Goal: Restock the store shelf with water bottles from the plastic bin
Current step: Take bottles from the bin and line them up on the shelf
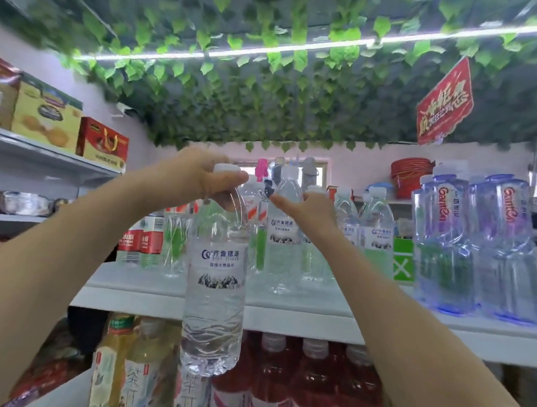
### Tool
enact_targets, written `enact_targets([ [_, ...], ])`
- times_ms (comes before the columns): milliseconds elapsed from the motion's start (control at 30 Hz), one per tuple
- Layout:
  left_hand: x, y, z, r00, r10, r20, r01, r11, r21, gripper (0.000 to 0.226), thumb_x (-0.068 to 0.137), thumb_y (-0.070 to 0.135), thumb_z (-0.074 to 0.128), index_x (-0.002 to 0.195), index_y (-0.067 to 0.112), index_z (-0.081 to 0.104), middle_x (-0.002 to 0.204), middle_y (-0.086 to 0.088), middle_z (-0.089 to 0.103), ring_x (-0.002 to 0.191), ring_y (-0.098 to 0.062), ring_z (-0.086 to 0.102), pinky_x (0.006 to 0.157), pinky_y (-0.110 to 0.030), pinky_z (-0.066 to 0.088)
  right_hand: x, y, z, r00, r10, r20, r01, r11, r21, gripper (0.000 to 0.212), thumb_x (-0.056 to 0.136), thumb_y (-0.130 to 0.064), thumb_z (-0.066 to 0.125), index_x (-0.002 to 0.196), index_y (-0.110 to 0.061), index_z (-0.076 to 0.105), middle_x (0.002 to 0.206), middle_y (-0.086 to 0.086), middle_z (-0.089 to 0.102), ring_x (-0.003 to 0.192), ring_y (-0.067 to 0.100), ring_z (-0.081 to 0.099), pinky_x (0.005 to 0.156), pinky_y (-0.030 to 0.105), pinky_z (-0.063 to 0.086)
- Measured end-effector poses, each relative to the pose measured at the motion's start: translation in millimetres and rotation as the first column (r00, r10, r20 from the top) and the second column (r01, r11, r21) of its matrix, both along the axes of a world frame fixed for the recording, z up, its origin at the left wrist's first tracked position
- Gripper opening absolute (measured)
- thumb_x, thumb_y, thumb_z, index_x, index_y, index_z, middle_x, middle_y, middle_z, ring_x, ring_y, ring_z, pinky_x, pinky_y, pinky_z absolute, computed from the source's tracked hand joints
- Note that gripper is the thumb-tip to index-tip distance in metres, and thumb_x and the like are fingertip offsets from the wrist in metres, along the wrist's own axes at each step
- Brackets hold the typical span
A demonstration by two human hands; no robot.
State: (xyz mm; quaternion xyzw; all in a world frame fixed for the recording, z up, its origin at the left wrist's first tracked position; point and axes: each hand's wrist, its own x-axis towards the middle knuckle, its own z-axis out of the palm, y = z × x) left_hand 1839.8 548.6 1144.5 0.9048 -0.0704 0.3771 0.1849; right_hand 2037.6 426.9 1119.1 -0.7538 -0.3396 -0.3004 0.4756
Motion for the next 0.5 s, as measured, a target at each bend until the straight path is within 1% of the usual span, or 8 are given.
enact_targets([
  [67, 7, 3, -1, 1.0, -0.003, -0.004, 0.003, 1.0, 0.015, 0.029, 0.088, 0.04, 0.051, 0.089, 0.013, 0.062, 0.08, -0.002, 0.072, 0.076, -0.014, 0.069, 0.082, -0.04, 0.055, 12, 7, -6, 0.999, -0.048, -0.011, 0.048, 0.998, -0.027, 0.082, 0.08, -0.061, 0.056, 0.115, 0.013, 0.055, 0.11, 0.023, 0.064, 0.101, 0.033, 0.064, 0.088, 0.041, 0.05],
  [100, 10, 3, -1, 1.0, -0.005, -0.004, 0.005, 1.0, 0.017, 0.029, 0.088, 0.039, 0.051, 0.089, 0.012, 0.062, 0.081, -0.003, 0.072, 0.078, -0.015, 0.068, 0.082, -0.039, 0.055, 17, 9, -6, 0.998, -0.065, -0.022, 0.064, 0.997, -0.039, 0.085, 0.081, -0.062, 0.055, 0.119, 0.014, 0.052, 0.114, 0.024, 0.063, 0.104, 0.034, 0.063, 0.088, 0.04, 0.05],
  [200, 18, 3, -3, 1.0, -0.01, -0.004, 0.01, 1.0, 0.013, 0.026, 0.088, 0.037, 0.051, 0.087, 0.013, 0.062, 0.082, -0.005, 0.071, 0.073, -0.009, 0.068, 0.077, -0.033, 0.054, 25, 10, 0, 0.998, -0.057, -0.024, 0.052, 0.985, -0.164, 0.084, 0.076, -0.067, 0.055, 0.114, 0.009, 0.054, 0.091, 0.017, 0.064, 0.073, 0.023, 0.062, 0.076, 0.036, 0.053],
  [233, 19, 2, -4, 1.0, -0.011, -0.007, 0.011, 1.0, 0.011, 0.025, 0.088, 0.037, 0.051, 0.085, 0.015, 0.061, 0.083, -0.005, 0.071, 0.069, -0.005, 0.067, 0.075, -0.03, 0.054, 27, 10, 1, 0.999, -0.04, -0.009, 0.037, 0.977, -0.208, 0.084, 0.074, -0.067, 0.058, 0.115, 0.006, 0.054, 0.09, 0.015, 0.064, 0.069, 0.021, 0.059, 0.075, 0.036, 0.053],
  [300, 20, 2, -4, 1.0, -0.013, -0.014, 0.013, 1.0, 0.004, 0.025, 0.088, 0.038, 0.051, 0.086, 0.015, 0.061, 0.083, -0.005, 0.071, 0.067, -0.001, 0.066, 0.071, -0.024, 0.054, 28, 5, -2, 1.0, -0.018, -0.015, 0.013, 0.958, -0.285, 0.08, 0.072, -0.06, 0.065, 0.122, 0.0, 0.051, 0.101, 0.013, 0.064, 0.08, 0.023, 0.062, 0.078, 0.034, 0.053],
  [333, 21, 2, -5, 1.0, -0.014, -0.017, 0.014, 1.0, -0.004, 0.025, 0.088, 0.038, 0.051, 0.087, 0.015, 0.061, 0.084, -0.006, 0.071, 0.068, -0.003, 0.066, 0.072, -0.025, 0.054, 29, 1, -7, 0.999, -0.006, -0.047, -0.01, 0.945, -0.326, 0.074, 0.072, -0.056, 0.068, 0.119, -0.001, 0.052, 0.095, 0.01, 0.062, 0.077, 0.021, 0.06, 0.074, 0.031, 0.051],
  [400, 22, 3, -6, 1.0, -0.017, -0.015, 0.017, 1.0, -0.016, 0.024, 0.088, 0.039, 0.051, 0.087, 0.017, 0.061, 0.083, -0.006, 0.072, 0.071, -0.008, 0.067, 0.079, -0.035, 0.053, 31, -7, -22, 0.987, 0.03, -0.161, -0.089, 0.924, -0.373, 0.052, 0.073, -0.051, 0.07, 0.094, -0.007, 0.054, 0.073, 0.005, 0.049, 0.06, 0.015, 0.045, 0.064, 0.027, 0.043],
  [500, 22, 2, -9, 1.0, -0.027, -0.011, 0.027, 0.999, -0.021, 0.029, 0.082, 0.047, 0.053, 0.085, 0.019, 0.062, 0.08, -0.005, 0.073, 0.08, -0.021, 0.068, 0.087, -0.047, 0.052, 35, -11, -41, 0.953, 0.126, -0.276, -0.194, 0.953, -0.234, 0.047, 0.072, -0.049, 0.071, 0.085, -0.008, 0.051, 0.073, 0.007, 0.045, 0.062, 0.016, 0.042, 0.065, 0.03, 0.042],
])
